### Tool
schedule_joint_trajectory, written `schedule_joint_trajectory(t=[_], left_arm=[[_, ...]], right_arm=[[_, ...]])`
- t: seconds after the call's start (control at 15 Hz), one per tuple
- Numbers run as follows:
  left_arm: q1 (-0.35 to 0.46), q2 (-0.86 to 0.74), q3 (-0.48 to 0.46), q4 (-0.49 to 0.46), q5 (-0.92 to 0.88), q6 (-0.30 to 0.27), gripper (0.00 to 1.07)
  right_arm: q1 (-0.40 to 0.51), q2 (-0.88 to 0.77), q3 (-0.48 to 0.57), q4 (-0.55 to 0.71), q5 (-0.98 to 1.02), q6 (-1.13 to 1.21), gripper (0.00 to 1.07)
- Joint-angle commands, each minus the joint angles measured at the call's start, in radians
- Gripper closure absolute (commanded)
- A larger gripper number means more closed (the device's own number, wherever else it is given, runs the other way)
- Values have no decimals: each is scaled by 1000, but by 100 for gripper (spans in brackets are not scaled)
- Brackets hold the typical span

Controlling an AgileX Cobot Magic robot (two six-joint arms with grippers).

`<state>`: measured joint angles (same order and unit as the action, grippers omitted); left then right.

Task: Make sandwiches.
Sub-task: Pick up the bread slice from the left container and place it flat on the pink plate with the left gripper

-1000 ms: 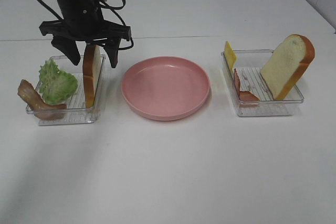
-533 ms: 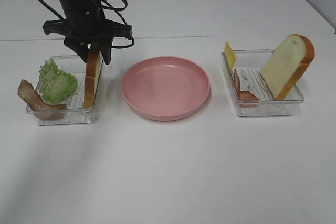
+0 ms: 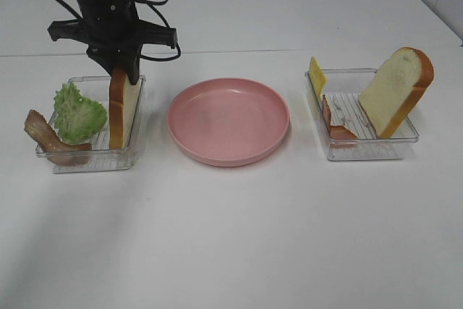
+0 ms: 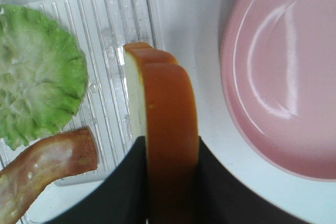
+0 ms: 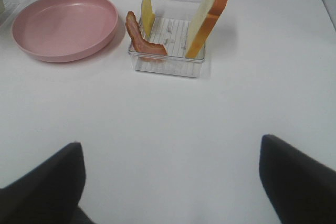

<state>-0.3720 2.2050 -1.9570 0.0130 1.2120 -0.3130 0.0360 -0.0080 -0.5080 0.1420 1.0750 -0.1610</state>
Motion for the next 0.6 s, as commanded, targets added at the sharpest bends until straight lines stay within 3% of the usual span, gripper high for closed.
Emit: schedule_joint_trajectory(t=[0.07,0.27,0.4,0.6], left_arm=[[0,-61,-47,-41,75,8,107],[4,-122,-97,-145,75,52,107],[26,-125,-162,-321,75,146,107],[87,-98,-163,-525,45,255,107]], right_arm=[[-1,-12,1,-2,-8,-4,22],[-1,-12,1,-1,-8,-4,22],[-1,-12,1,0,-8,-4,22],[-1,-12,1,0,-8,-4,22]])
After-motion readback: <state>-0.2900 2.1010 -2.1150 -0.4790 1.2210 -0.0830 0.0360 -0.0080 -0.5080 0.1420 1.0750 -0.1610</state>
